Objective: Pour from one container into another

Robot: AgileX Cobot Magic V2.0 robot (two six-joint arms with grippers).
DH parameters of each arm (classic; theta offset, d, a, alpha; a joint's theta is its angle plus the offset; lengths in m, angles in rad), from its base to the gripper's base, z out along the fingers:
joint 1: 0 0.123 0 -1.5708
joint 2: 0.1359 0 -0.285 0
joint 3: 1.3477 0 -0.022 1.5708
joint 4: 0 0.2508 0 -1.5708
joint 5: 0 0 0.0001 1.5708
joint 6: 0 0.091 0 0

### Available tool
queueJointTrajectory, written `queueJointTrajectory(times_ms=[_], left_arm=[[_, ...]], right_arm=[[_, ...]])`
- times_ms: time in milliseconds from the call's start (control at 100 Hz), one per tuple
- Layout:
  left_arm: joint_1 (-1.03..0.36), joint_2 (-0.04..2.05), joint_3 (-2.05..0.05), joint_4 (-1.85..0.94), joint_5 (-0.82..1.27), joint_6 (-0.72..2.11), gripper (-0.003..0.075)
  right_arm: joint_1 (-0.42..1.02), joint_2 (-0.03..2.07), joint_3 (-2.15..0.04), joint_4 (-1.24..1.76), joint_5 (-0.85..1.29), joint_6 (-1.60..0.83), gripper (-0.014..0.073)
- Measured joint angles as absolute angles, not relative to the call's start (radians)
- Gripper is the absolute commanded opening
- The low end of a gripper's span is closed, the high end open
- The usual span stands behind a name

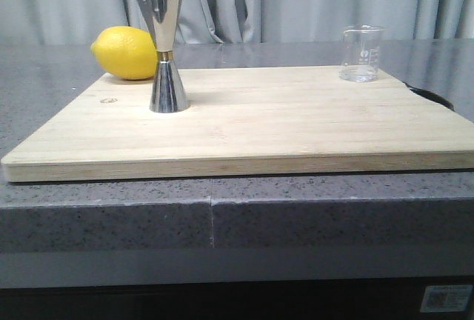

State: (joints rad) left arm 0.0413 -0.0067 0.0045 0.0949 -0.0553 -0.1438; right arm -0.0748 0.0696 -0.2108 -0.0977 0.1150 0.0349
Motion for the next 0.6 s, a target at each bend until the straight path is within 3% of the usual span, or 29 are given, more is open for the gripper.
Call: queueJointTrajectory(times_ms=[600], left_arm=[[0.041, -0.007, 0.004, 0.095, -0.055, -0.145, -0.0019]], right_arm=[[0.000, -0.009, -0.034, 0.015, 0.038, 0.012, -0.0066]])
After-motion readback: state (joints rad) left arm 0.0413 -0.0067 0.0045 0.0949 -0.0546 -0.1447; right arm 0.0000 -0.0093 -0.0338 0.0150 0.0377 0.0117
